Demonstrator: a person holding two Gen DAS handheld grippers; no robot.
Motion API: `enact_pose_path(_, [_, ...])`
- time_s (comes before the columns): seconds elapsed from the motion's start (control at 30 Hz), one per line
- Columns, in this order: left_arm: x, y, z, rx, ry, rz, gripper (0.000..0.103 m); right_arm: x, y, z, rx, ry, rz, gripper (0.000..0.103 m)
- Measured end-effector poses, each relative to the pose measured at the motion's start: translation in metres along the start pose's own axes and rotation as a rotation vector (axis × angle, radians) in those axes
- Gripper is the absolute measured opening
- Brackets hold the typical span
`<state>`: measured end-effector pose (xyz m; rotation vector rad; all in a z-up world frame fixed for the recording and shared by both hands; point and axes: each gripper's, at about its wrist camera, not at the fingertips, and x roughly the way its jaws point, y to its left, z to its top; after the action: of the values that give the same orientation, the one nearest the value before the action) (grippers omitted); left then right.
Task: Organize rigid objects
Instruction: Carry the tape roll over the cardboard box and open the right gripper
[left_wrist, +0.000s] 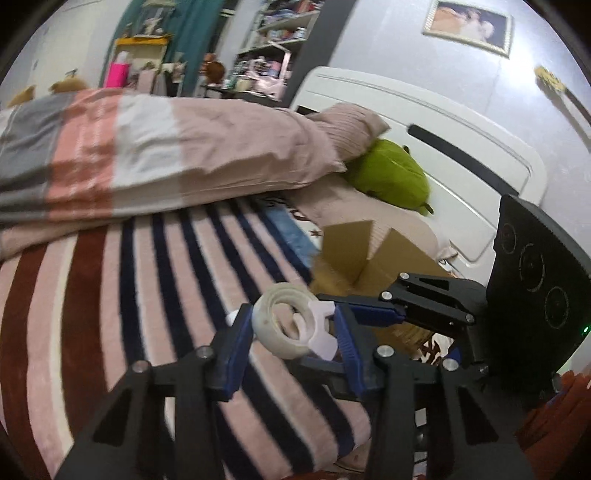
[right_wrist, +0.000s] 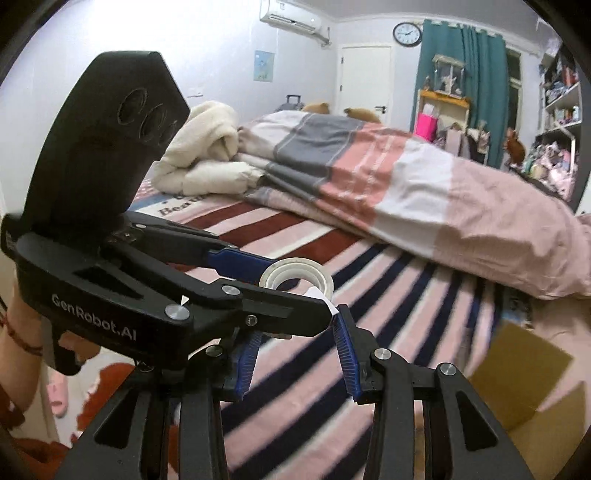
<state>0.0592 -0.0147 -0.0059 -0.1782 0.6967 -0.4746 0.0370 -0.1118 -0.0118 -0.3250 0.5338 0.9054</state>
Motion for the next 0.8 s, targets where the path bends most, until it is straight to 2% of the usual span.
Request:
enact_pose_path(0.3, [0.071, -0.071, 0.028, 0.102, 0.090, -0.064, 0.041, -0.047, -0.069, -0.036, 0.107, 0.006, -0.105, 0.034])
enact_pose_path(0.57, [0.118, -0.091, 0.036, 0.110, 0.158, -0.113, 0.041, -0.057, -0.119, -0.061, 0.191, 0.079, -0.154, 0.034])
enact_pose_path(0.63, [0.121, -0.091, 0.034, 0.124, 0.167, -0.107, 0.056, -0.057, -0.123, -0.063, 0.197, 0.093, -0.163, 0.035])
enact_pose_path(0.67, [0.121, -0.092, 0.034, 0.129, 0.164, -0.099, 0.072, -0.057, -0.124, -0.064, 0.194, 0.103, -0.169, 0.036])
enact_pose_path(0.7, [0.120, -0.092, 0.034, 0.133, 0.154, -0.083, 0.080, -0.057, -0.125, -0.065, 0.191, 0.116, -0.178, 0.043])
enact_pose_path(0.73, [0.118, -0.092, 0.033, 0.139, 0.143, -0.068, 0.080, -0.056, -0.125, -0.066, 0.194, 0.120, -0.186, 0.049])
enact_pose_path(0.77, [0.116, -0.092, 0.033, 0.143, 0.141, -0.061, 0.080, -0.058, -0.126, -0.067, 0.203, 0.119, -0.191, 0.060])
enact_pose_path(0.8, [0.115, -0.091, 0.033, 0.145, 0.140, -0.058, 0.080, -0.058, -0.127, -0.067, 0.208, 0.120, -0.189, 0.061])
